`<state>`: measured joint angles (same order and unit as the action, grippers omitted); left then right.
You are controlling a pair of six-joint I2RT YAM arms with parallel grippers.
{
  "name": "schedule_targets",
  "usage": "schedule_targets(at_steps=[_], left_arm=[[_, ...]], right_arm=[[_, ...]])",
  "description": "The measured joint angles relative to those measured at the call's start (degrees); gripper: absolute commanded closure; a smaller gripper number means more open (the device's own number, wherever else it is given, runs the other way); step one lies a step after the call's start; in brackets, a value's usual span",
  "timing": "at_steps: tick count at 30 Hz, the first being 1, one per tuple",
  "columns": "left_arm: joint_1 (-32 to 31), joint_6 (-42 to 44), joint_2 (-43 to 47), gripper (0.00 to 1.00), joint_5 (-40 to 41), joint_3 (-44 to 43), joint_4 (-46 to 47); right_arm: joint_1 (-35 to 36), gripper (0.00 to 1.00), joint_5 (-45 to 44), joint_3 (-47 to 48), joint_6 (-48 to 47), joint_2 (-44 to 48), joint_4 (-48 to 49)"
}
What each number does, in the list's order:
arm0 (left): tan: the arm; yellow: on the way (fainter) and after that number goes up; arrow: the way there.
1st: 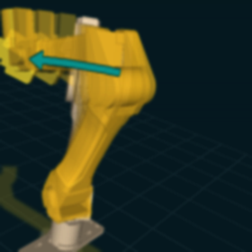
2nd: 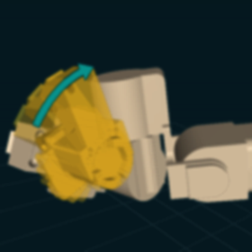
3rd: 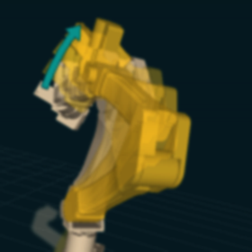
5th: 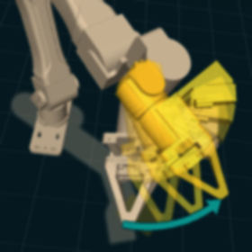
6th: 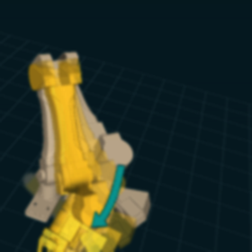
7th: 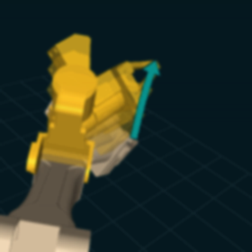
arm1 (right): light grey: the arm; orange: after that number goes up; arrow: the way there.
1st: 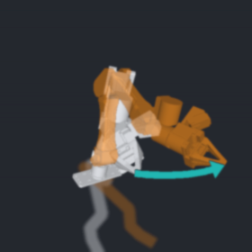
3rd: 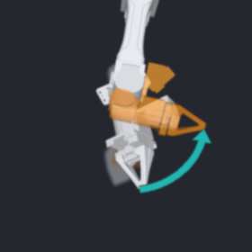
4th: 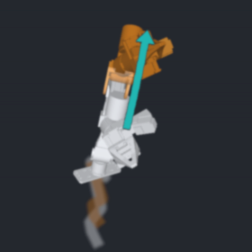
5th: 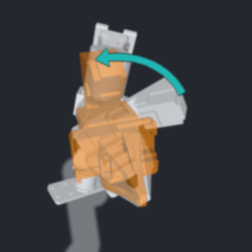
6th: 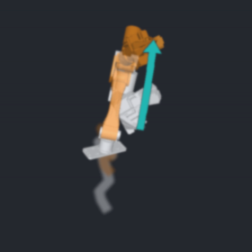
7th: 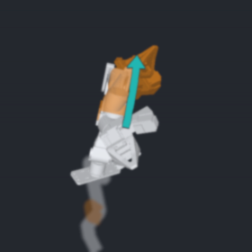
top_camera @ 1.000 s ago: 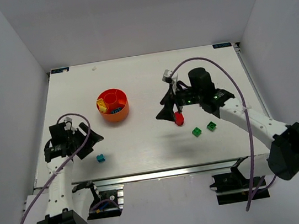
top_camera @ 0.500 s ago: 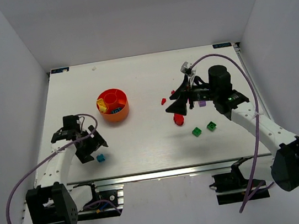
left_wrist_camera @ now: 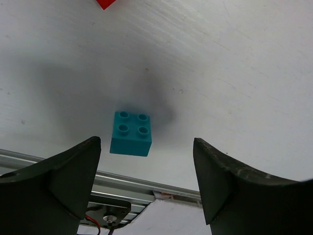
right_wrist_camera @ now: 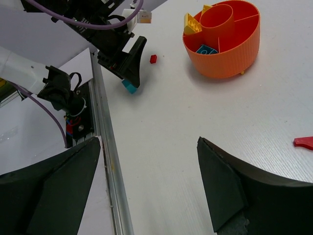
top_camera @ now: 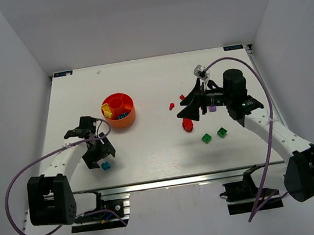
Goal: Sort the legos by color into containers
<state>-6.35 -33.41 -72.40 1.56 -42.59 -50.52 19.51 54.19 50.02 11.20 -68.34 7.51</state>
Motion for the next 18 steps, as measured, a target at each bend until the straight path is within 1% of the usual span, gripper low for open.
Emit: schedule_targets(at_steps=[8, 9, 11, 13, 15, 18], left_arm=[[-2.38, -0.55, -4.15, 0.21, 1.31, 0.02, 1.4], [-2.58, -0.57, -4.63, 0.24, 1.46, 0.0, 1.64], [-2.99, -0.74, -5.33, 0.26, 1.57, 0.02, 1.92], [-3.34, -0.76, -5.53, 0.31, 1.79, 0.02, 2.25], [-3.54, -0.96, -5.55, 0.31, 2.05, 0.02, 2.58], [-3.58, -0.94, -5.84, 0.37, 2.19, 0.02, 2.73]], right_arm=[[-1.38, 0.16, 1.09, -0.24, 0.79, 0.0, 1.05], [-1.57, 0.16, 1.29, -0.28, 0.9, 0.0, 1.18], [-1.95, 0.17, 1.64, -0.33, 1.16, 0.0, 1.49], [-2.25, 0.18, 1.99, -0.37, 1.53, 0.0, 1.84], [-2.45, 0.18, 2.36, -0.59, 1.92, 0.0, 2.36], [-2.71, 0.19, 3.02, -1.07, 2.25, -0.04, 2.84]])
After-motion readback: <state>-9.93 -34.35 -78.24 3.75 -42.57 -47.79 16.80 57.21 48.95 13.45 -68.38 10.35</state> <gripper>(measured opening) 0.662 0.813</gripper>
